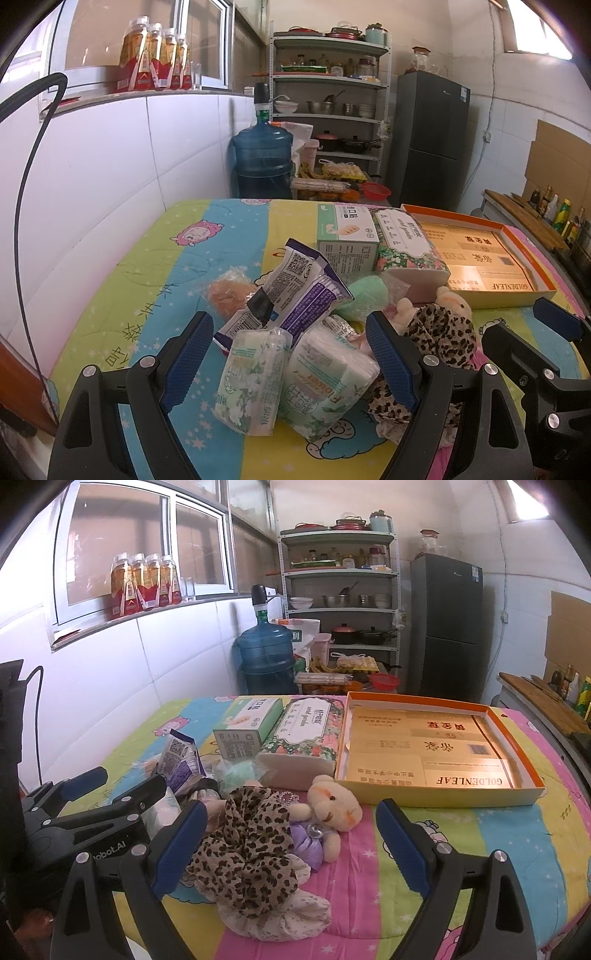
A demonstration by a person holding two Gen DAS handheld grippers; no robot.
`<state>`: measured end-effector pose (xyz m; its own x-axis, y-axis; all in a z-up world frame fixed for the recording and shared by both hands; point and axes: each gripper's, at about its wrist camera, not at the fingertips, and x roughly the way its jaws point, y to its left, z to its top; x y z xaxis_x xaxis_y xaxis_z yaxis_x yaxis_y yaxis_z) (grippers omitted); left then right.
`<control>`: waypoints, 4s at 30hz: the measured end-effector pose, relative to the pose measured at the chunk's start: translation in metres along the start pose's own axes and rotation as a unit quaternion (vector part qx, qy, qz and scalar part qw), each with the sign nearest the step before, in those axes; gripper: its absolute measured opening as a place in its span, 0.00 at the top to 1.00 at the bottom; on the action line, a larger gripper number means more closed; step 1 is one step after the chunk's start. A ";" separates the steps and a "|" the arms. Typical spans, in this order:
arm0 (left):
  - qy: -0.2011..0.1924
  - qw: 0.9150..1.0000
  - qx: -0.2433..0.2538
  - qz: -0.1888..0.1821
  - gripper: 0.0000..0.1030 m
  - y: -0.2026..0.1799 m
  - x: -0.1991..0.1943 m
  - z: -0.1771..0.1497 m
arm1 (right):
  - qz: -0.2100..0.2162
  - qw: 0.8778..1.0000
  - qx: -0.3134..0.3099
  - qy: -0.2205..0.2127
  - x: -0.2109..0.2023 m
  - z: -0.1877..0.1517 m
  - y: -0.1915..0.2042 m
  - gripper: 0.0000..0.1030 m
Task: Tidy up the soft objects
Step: 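Move both grippers toward the pile of soft items, then grasp the green tissue pack with the left gripper while the right grasps the leopard scrunchie, then carry the tissue pack and scrunchie in both grippers over the orange box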
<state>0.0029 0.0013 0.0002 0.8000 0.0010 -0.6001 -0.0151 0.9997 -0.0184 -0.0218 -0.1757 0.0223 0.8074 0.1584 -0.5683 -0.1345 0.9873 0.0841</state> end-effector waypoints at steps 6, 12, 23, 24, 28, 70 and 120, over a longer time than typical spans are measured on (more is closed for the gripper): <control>0.002 1.000 -0.002 0.001 0.17 0.004 0.003 -0.001 | 0.000 1.000 0.000 0.000 0.000 0.000 0.001 0.10; -0.001 1.000 -0.001 0.001 0.17 0.004 0.003 -0.001 | 0.000 1.000 0.001 0.001 0.000 -0.001 0.000 0.10; -0.038 0.999 0.005 0.003 0.17 0.028 -0.009 -0.013 | 0.005 1.000 -0.001 0.007 0.001 -0.007 -0.004 0.10; -0.046 0.999 0.005 0.001 0.17 0.031 -0.010 -0.013 | 0.007 1.000 -0.003 0.008 0.002 -0.008 -0.004 0.10; -0.037 0.999 -0.012 -0.013 0.17 0.052 -0.015 -0.023 | 0.030 0.999 0.001 0.021 0.007 -0.014 -0.005 0.10; 0.051 0.988 -0.057 -0.135 0.51 0.078 0.057 -0.056 | 0.070 0.994 0.016 0.082 0.049 -0.025 0.005 0.63; -0.051 0.983 0.082 -0.156 0.52 -0.131 0.013 0.061 | -0.008 0.994 0.071 -0.077 -0.018 0.036 -0.152 0.88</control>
<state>0.0515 -0.1279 0.0435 0.8065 -0.3117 -0.5024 0.3299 0.9424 -0.0550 0.0048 -0.3283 0.0492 0.8885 0.1318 -0.4395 -0.0475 0.9791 0.1976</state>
